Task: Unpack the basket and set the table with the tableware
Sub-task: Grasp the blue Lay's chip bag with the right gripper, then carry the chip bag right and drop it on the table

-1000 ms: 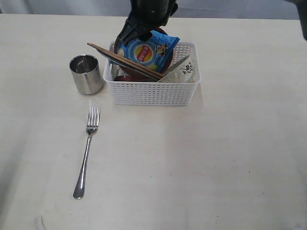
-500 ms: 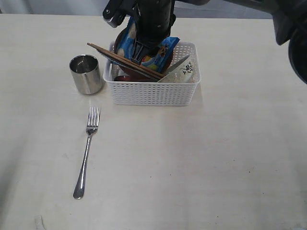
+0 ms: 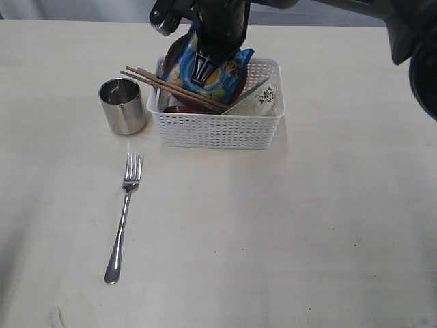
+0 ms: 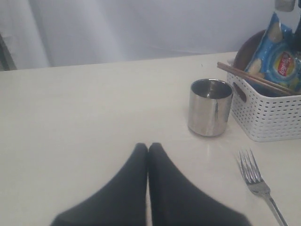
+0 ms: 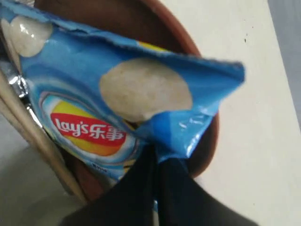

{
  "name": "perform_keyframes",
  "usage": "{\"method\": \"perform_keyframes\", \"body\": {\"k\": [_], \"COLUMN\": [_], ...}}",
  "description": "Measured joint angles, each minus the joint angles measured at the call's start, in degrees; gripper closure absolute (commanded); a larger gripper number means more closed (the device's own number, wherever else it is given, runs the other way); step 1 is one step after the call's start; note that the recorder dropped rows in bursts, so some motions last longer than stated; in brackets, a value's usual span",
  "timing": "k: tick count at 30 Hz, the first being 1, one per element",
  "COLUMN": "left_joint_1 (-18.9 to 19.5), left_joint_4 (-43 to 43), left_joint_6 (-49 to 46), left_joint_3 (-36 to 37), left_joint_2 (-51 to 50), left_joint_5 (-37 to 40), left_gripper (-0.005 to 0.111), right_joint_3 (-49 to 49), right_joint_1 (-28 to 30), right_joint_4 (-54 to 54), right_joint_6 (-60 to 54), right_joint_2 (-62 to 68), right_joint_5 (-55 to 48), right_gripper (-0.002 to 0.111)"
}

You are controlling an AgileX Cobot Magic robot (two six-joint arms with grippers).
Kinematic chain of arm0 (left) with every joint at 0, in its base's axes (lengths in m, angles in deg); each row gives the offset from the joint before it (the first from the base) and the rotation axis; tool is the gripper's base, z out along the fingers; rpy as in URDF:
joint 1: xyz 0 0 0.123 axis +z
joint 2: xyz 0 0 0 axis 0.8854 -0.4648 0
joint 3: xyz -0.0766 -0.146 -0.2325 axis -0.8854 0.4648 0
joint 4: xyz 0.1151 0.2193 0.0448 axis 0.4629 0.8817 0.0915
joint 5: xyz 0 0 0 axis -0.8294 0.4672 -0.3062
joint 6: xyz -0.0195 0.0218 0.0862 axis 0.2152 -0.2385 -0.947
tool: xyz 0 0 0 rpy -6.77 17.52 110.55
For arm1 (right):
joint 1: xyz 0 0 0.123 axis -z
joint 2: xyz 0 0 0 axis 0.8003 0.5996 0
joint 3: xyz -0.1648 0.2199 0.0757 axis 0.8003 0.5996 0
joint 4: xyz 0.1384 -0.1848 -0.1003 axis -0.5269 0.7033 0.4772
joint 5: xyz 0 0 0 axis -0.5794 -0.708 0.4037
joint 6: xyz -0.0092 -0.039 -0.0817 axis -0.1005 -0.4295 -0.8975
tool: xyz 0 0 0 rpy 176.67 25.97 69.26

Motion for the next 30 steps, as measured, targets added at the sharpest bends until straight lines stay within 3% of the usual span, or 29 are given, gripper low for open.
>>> {"method": "perform_keyframes", "body": {"k": [16,22,30], "left_joint_1": [0.00,0.00,0.00], "left_joint_4": [0.00,0.00,0.00], "left_joint_6": [0.00,0.00,0.00], "left_joint_3": [0.00,0.00,0.00], "left_joint_2": [0.00,0.00,0.00], "left_joint_5": [0.00,0.00,0.00], "left_gripper": [0.107,0.107,0.107], "right_joint_3": [0.00,0.00,0.00], "right_joint_1": [0.00,0.44,10.75], "right_joint_4": [9.04,15.07,9.78], "right_joint_6": [6.07,10.10,14.12], "right_joint_2": [-6.41,-10.45,-15.79], "right_joint_5": [-1.71,-7.28,-14.56], "right_gripper": [0.109,0.109,0.109]}}
